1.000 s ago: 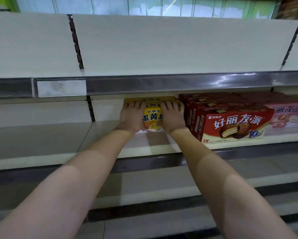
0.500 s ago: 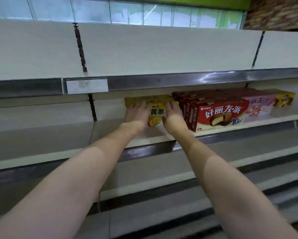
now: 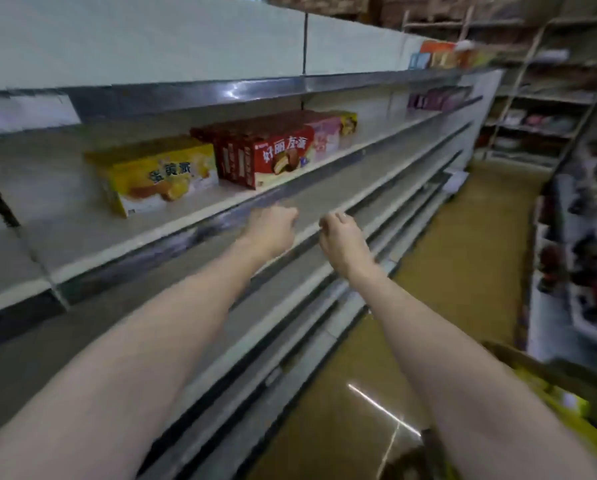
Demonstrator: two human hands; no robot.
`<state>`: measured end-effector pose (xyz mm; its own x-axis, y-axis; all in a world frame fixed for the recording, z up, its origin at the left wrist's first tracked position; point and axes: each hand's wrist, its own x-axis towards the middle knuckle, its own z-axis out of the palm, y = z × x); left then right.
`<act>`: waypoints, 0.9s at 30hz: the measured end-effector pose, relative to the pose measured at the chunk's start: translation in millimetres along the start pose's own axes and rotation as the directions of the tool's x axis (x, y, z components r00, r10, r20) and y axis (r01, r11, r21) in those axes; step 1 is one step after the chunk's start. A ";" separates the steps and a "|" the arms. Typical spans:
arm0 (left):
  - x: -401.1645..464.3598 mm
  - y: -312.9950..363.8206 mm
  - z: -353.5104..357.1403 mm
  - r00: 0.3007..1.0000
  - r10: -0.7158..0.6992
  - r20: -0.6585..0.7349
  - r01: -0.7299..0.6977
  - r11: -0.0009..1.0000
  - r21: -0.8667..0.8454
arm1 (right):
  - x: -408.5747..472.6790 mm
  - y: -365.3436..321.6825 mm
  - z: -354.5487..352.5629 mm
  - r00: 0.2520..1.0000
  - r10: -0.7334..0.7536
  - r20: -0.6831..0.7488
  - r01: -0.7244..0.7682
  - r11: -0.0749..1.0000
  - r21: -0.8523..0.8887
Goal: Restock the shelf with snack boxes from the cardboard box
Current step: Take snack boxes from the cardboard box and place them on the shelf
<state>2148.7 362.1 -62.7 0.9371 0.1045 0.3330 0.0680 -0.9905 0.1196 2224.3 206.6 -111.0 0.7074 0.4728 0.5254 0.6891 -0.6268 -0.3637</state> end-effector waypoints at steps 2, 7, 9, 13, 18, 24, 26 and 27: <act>-10.4 34.8 29.7 0.996 0.069 0.058 -0.064 0.995 -0.078 | -51.2 34.0 -19.9 0.992 0.124 0.030 -0.122 0.990 -0.068; -59.3 127.2 100.8 0.955 0.204 0.217 -0.158 0.965 -0.211 | -190.0 97.8 -65.5 0.914 0.406 0.019 -0.400 0.906 -0.137; -80.2 160.2 122.2 0.937 0.245 0.249 -0.165 0.939 -0.302 | -241.1 113.5 -76.0 0.829 0.559 -0.022 -0.558 0.822 -0.117; -110.8 218.5 151.8 0.887 0.350 0.300 -0.217 0.891 -0.399 | -323.2 136.0 -91.0 0.724 0.689 -0.022 -0.687 0.718 -0.113; -142.6 281.5 183.6 0.845 0.364 0.392 -0.197 0.893 -0.405 | -387.1 166.4 -106.6 0.632 0.775 0.002 -0.774 0.630 -0.065; -183.2 349.3 220.9 0.778 0.354 0.519 -0.121 0.895 -0.430 | -455.4 203.8 -122.4 0.531 0.834 0.149 -0.839 0.542 -0.047; -199.6 369.6 235.8 0.749 0.356 0.559 -0.121 0.902 -0.414 | -476.7 213.9 -123.7 0.514 0.826 0.231 -0.841 0.538 -0.054; -209.1 377.7 242.9 0.741 0.366 0.563 -0.118 0.896 -0.427 | -485.8 216.4 -123.7 0.495 0.816 0.299 -0.843 0.535 -0.064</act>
<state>2061.6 -55.6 -314.4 0.9122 -0.3350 -0.2359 -0.1955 -0.8620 0.4678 2010.3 -235.3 -349.8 0.9594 -0.0925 -0.2664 -0.2378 -0.7731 -0.5881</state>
